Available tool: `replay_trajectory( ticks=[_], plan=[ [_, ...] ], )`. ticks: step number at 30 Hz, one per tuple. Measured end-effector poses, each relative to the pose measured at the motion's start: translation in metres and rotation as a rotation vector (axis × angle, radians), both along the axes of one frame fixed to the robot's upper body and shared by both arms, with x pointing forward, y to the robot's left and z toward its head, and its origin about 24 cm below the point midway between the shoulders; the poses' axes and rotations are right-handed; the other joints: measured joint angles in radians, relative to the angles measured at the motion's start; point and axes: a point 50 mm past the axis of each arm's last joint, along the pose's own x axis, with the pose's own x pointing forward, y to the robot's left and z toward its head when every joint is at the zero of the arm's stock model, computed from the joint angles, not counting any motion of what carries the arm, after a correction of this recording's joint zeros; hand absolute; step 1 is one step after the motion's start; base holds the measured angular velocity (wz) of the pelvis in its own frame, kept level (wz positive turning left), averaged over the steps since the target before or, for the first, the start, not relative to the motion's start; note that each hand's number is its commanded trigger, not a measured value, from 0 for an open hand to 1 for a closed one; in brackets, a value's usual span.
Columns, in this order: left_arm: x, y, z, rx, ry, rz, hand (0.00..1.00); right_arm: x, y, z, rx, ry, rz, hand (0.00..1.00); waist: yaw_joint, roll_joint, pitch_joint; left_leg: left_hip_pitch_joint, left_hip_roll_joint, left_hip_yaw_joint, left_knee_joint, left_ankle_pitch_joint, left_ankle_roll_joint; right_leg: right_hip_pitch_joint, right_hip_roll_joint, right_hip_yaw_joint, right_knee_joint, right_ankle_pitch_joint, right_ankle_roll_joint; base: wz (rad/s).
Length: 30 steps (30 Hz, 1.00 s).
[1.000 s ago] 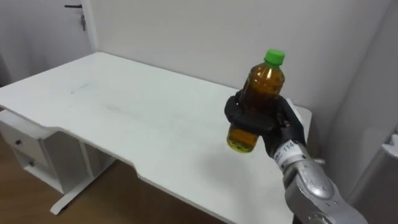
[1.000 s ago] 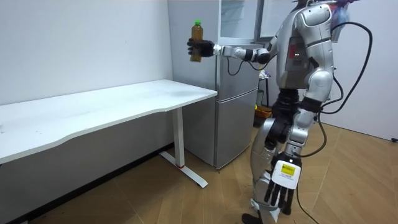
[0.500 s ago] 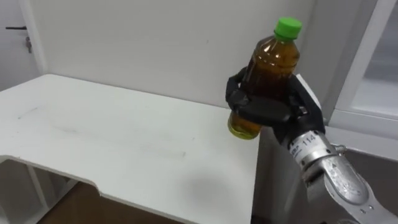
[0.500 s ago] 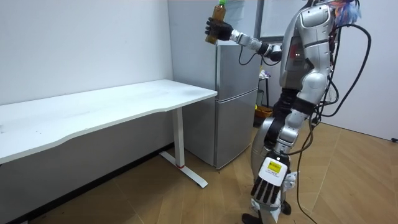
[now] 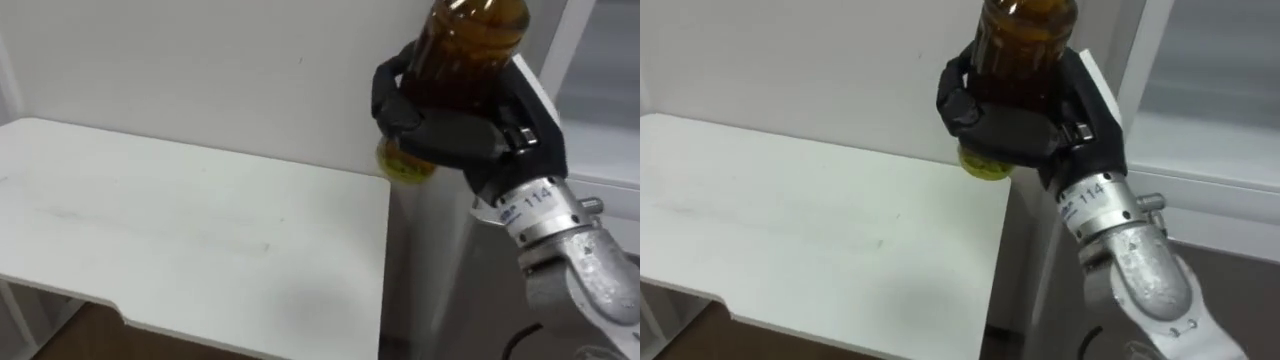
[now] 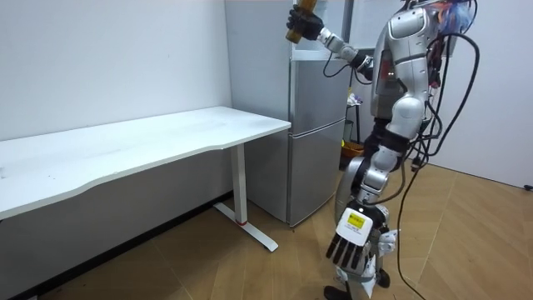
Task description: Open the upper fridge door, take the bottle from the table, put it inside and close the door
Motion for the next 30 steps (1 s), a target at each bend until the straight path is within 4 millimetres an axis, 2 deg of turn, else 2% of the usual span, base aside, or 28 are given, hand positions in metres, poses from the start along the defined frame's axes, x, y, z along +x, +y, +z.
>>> replay_trajectory(
  ticks=[7,10,13,18,21,24,30],
  plan=[
    [-0.003,0.002,0.0,0.006,0.008,0.016,0.0,-0.007,-0.015,0.006,-0.01,-0.019,-0.062,1.0,-0.072,0.0,-0.0018,0.021,0.012,0.025,-0.008,-0.008,-0.004,0.003,0.008,0.036,0.001,0.0,0.0,-0.14],
    [-0.002,0.003,0.0,0.006,0.004,0.017,0.0,-0.01,-0.021,0.011,0.004,-0.043,-0.083,1.0,-0.081,0.002,-0.0034,0.027,0.014,0.039,-0.008,-0.011,-0.006,0.003,0.012,0.043,0.001,0.0,0.0,-0.15],
    [-0.001,0.003,0.0,0.006,0.003,0.016,0.0,-0.013,-0.031,0.018,0.022,-0.071,-0.126,1.0,-0.101,0.01,-0.0091,0.037,0.017,0.049,-0.01,-0.012,-0.008,0.006,0.015,0.058,0.001,0.0,0.0,-0.08],
    [-0.002,0.004,0.0,0.007,0.015,0.035,0.0,-0.016,-0.048,0.023,0.084,-0.089,-0.207,1.0,-0.109,0.016,-0.012,0.043,0.017,0.05,-0.011,-0.012,-0.008,0.01,0.016,0.062,0.001,0.0,0.0,-0.02],
    [-0.007,0.004,-0.001,0.008,0.03,0.042,0.0,-0.018,-0.059,0.022,0.114,-0.083,-0.26,1.0,-0.113,0.01,-0.0088,0.046,0.018,0.051,-0.012,-0.013,-0.008,0.011,0.016,0.062,0.002,0.0,0.0,0.0],
    [-0.011,0.006,0.0,0.018,0.041,0.05,0.0,-0.018,-0.068,0.019,0.151,-0.06,-0.28,1.0,-0.122,-0.005,-0.0011,0.047,0.019,0.056,-0.011,-0.013,-0.008,0.01,0.017,0.063,0.003,0.001,-0.001,-0.03],
    [-0.015,0.008,0.001,0.027,0.053,0.05,0.0,-0.009,-0.078,0.011,0.226,0.034,-0.245,1.0,-0.128,-0.013,-0.0056,0.045,0.02,0.063,-0.01,-0.013,-0.008,0.008,0.017,0.065,0.002,0.003,-0.005,-0.01]
  ],
)
